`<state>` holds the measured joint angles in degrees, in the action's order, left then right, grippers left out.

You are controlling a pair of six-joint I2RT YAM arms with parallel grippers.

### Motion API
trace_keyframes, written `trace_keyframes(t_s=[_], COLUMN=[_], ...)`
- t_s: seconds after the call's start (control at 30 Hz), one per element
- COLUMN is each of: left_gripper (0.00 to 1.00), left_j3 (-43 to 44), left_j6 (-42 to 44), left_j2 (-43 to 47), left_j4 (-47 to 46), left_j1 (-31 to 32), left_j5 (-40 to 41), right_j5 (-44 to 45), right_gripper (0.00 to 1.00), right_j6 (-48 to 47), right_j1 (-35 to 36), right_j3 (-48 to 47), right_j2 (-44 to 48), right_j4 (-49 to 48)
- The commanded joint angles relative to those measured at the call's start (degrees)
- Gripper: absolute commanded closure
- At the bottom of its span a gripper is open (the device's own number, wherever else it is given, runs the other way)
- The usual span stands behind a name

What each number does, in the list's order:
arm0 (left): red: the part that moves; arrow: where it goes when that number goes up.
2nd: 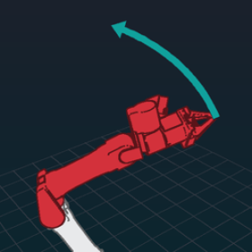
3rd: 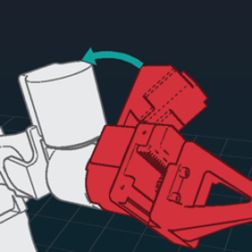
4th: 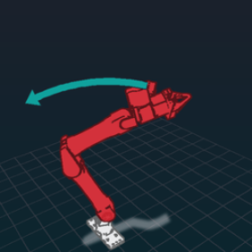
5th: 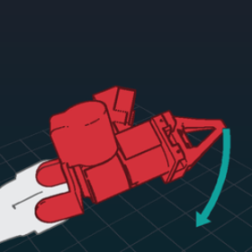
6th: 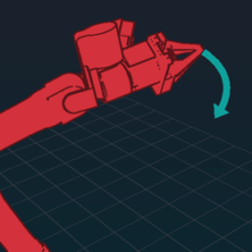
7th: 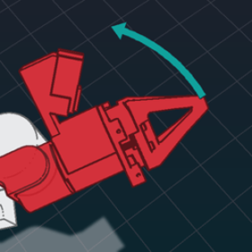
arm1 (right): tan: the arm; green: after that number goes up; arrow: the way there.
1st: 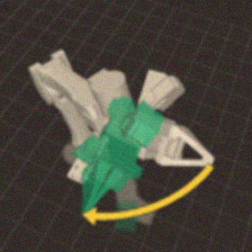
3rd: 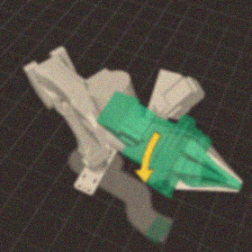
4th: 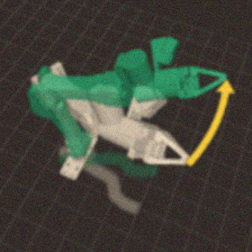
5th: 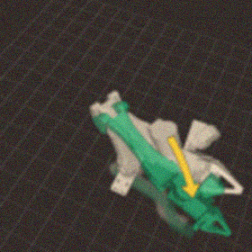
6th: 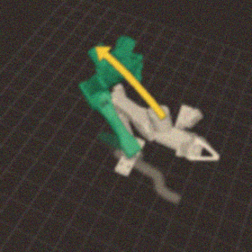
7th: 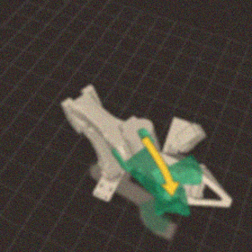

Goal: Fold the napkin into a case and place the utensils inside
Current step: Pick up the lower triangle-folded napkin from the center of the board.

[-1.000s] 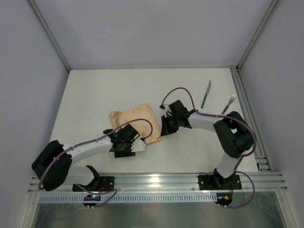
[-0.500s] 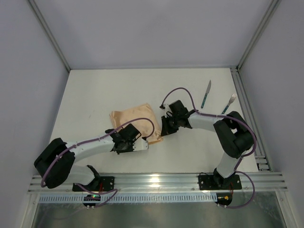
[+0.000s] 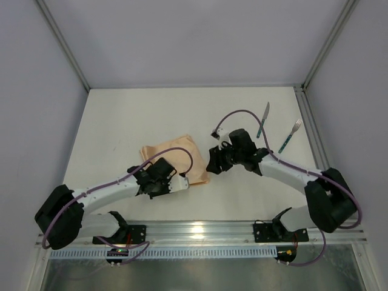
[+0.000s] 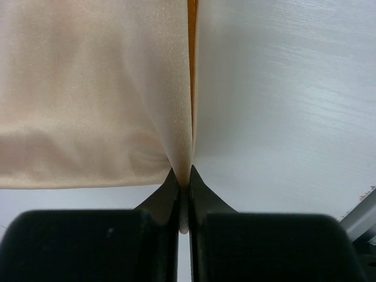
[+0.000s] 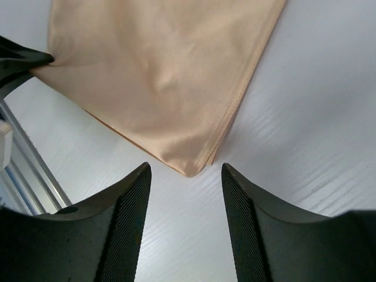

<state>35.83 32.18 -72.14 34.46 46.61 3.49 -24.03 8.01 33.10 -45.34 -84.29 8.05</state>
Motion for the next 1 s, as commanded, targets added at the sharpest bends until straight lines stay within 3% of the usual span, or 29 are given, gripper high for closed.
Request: trace_keyframes(t_s=[0.0, 0.17, 0.33, 0.53, 0.67, 0.97], left_gripper=[1.0, 1.0, 1.0, 1.0, 1.0, 1.0], left_j3=[2.13, 3.36, 5.03, 5.91, 6.7, 7.06], left_j6=[-2.21, -2.57, -2.65, -2.13, -1.78, -1.69], left_j2=[4.36, 7.1, 7.8, 7.01, 7.01, 7.36], left_j4=[3.59, 6.58, 9.13, 10.1, 11.07, 12.12], left_j1=[-0.73, -1.96, -3.54, -3.89, -4.25, -4.86], left_j5=[-3.31, -7.17, -10.42, -10.34, -10.43, -12.01], right_j5=[-0.76, 0.56, 1.44, 8.8, 13.82, 22.26], right_gripper=[0.43, 0.35, 0.24, 0.24, 0.24, 0.23], right_j6=[-7.29, -28.07, -40.95, -48.0, -48.09, -47.04], right_j1=[0.73, 11.44, 17.6, 22.79, 26.13, 27.98], right_j3=[4.64, 13.51, 24.25, 21.18, 20.91, 19.06], right_j2=[11.32, 20.46, 21.9, 11.62, 5.64, -3.94], right_j4=[-10.93, -21.04, -37.49, -36.88, -42.57, -44.79])
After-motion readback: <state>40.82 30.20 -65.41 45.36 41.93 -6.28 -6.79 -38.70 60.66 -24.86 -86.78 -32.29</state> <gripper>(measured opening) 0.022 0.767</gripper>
